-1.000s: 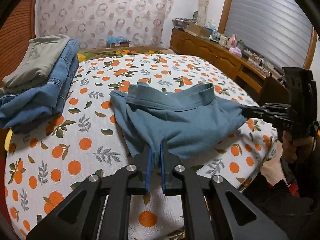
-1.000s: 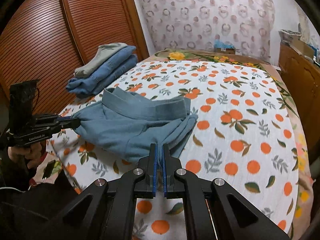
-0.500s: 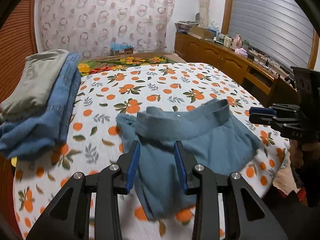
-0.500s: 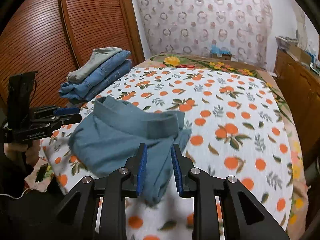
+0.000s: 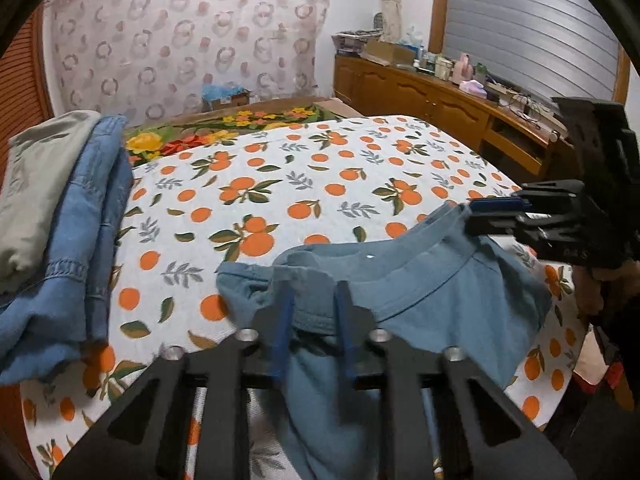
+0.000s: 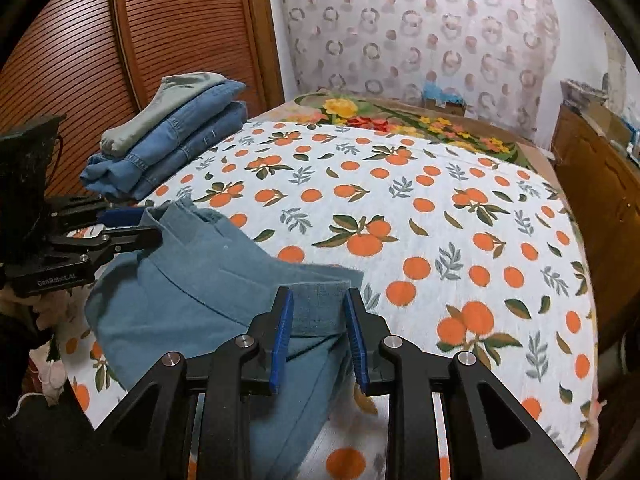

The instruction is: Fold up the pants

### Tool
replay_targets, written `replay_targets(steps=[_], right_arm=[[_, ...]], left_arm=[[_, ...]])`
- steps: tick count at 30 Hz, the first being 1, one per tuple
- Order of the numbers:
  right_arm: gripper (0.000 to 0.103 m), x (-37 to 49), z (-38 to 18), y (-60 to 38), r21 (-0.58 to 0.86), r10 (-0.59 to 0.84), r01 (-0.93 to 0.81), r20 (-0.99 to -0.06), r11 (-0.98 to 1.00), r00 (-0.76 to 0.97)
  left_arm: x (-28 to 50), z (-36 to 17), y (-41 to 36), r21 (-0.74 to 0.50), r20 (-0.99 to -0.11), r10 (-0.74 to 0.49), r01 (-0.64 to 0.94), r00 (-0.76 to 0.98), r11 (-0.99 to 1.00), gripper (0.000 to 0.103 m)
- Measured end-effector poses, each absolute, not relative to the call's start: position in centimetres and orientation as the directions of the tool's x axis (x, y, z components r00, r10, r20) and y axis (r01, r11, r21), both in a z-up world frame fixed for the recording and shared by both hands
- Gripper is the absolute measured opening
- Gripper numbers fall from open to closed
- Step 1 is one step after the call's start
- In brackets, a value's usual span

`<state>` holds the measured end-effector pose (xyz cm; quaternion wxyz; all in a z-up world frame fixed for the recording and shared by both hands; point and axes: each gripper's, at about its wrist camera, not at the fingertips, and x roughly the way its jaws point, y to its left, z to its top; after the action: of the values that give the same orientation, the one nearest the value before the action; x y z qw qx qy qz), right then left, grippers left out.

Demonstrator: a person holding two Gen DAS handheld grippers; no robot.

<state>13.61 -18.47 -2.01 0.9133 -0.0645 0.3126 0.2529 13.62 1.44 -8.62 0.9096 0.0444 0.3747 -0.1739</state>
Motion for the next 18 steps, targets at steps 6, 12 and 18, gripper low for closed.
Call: replay_targets(steps=[6,12,18], right_arm=[[0.005,13.4,-1.2,-19.3,0.074,0.423,-0.456,-0.528,0.887,0.736],[0.005,15.4,-2.8,-18.1,0.068,0.357,-0.396,-0.589,0.916,0.725],[0.005,15.8,-2.5,-17.5,0.056,0.347,-0.393,-0.592,0.918,0.727]], left_arm=[[13.4,-6.3,1.7,-0.07,-0.613,-0.289,0.314,0.735,0.947,0.014],[15.9,-7.7,1.5,-0.052,-0.662,-0.236,0.271,0.711,0.961,0.014],[16.2,-8.4,2.1,-0.058,-0.689,-0.222,0.253,0.689,0.966,0.025]])
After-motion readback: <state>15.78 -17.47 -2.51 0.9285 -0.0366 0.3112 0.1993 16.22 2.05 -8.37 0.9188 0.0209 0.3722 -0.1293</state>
